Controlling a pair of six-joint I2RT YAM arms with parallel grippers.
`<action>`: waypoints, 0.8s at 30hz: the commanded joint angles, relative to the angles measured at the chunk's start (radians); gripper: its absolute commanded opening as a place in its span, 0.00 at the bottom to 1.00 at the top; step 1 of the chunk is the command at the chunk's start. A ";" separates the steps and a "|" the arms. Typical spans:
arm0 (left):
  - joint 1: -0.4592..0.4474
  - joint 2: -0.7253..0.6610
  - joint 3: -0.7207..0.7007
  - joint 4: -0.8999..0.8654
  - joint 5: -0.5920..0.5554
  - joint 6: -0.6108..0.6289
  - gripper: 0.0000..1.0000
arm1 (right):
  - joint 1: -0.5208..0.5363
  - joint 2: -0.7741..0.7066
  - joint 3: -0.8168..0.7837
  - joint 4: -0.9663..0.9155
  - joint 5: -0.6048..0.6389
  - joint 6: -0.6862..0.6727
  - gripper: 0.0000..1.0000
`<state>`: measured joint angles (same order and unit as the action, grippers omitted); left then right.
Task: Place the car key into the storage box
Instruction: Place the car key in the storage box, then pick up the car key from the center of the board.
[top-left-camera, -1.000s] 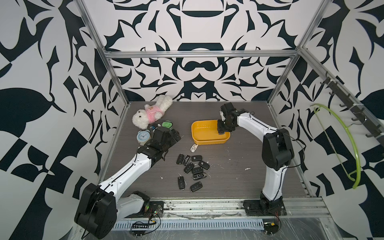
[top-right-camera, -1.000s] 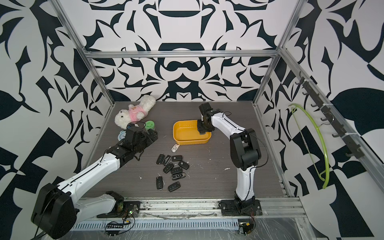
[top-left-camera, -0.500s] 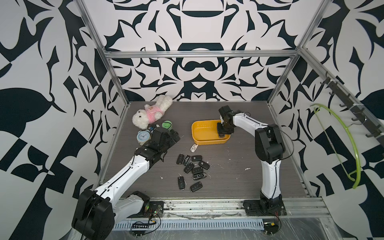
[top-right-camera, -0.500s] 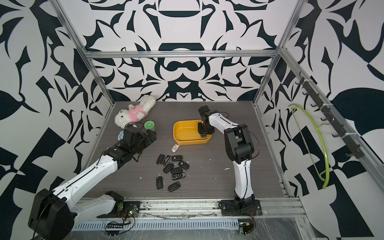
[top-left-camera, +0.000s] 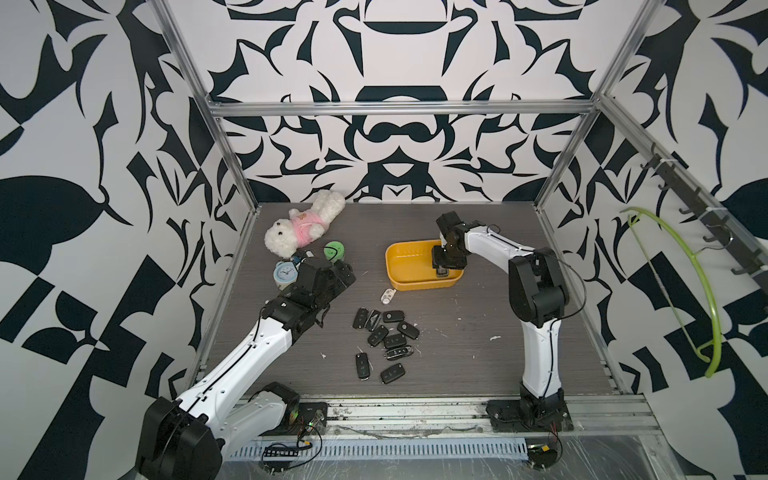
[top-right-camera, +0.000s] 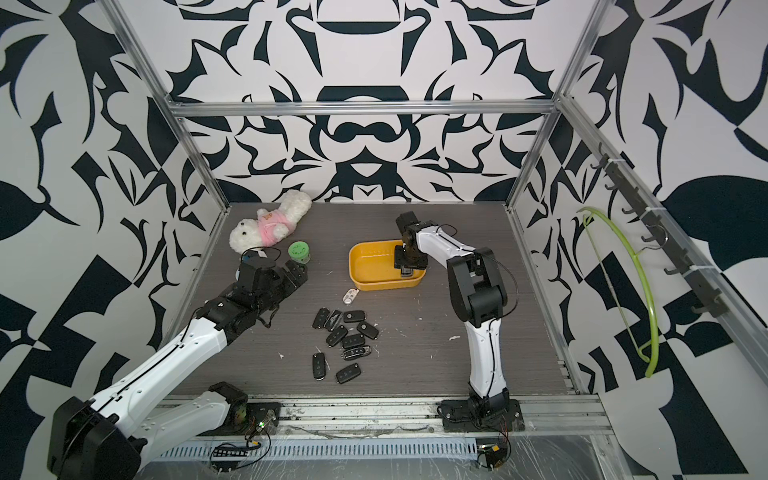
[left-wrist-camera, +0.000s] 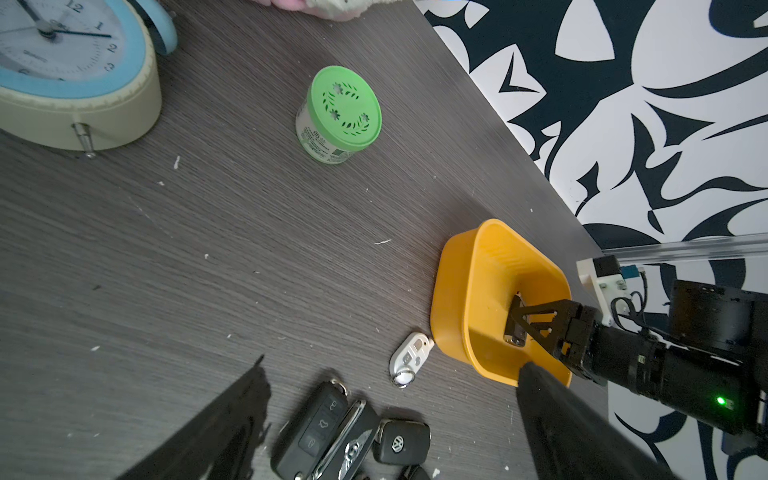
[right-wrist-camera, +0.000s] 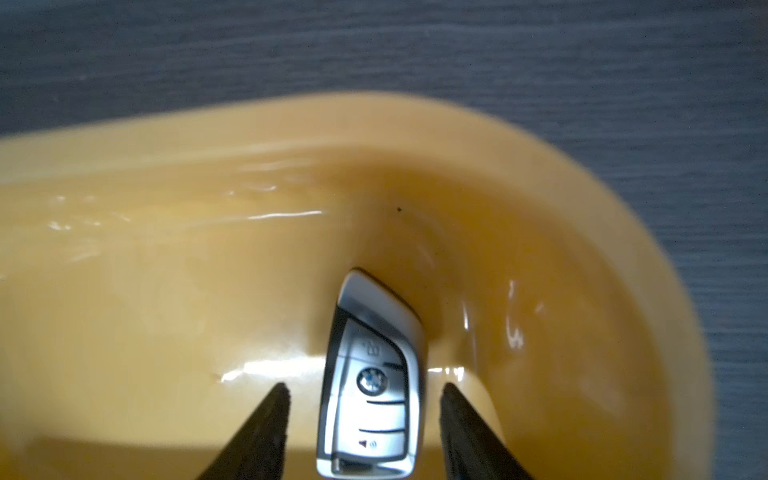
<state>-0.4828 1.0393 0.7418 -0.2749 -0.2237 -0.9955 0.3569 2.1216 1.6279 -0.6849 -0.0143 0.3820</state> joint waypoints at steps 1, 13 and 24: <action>-0.001 0.000 -0.021 -0.020 -0.009 0.000 0.99 | -0.001 -0.042 0.037 -0.018 0.025 0.001 0.65; -0.001 0.032 0.038 -0.086 -0.076 0.159 0.99 | 0.002 -0.190 0.111 -0.002 -0.071 0.043 0.66; -0.002 0.059 0.136 -0.168 -0.003 0.376 0.99 | 0.009 -0.484 -0.186 0.181 -0.228 0.146 1.00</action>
<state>-0.4828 1.0748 0.8387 -0.3660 -0.2729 -0.7105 0.3592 1.7027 1.5192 -0.5640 -0.1768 0.4770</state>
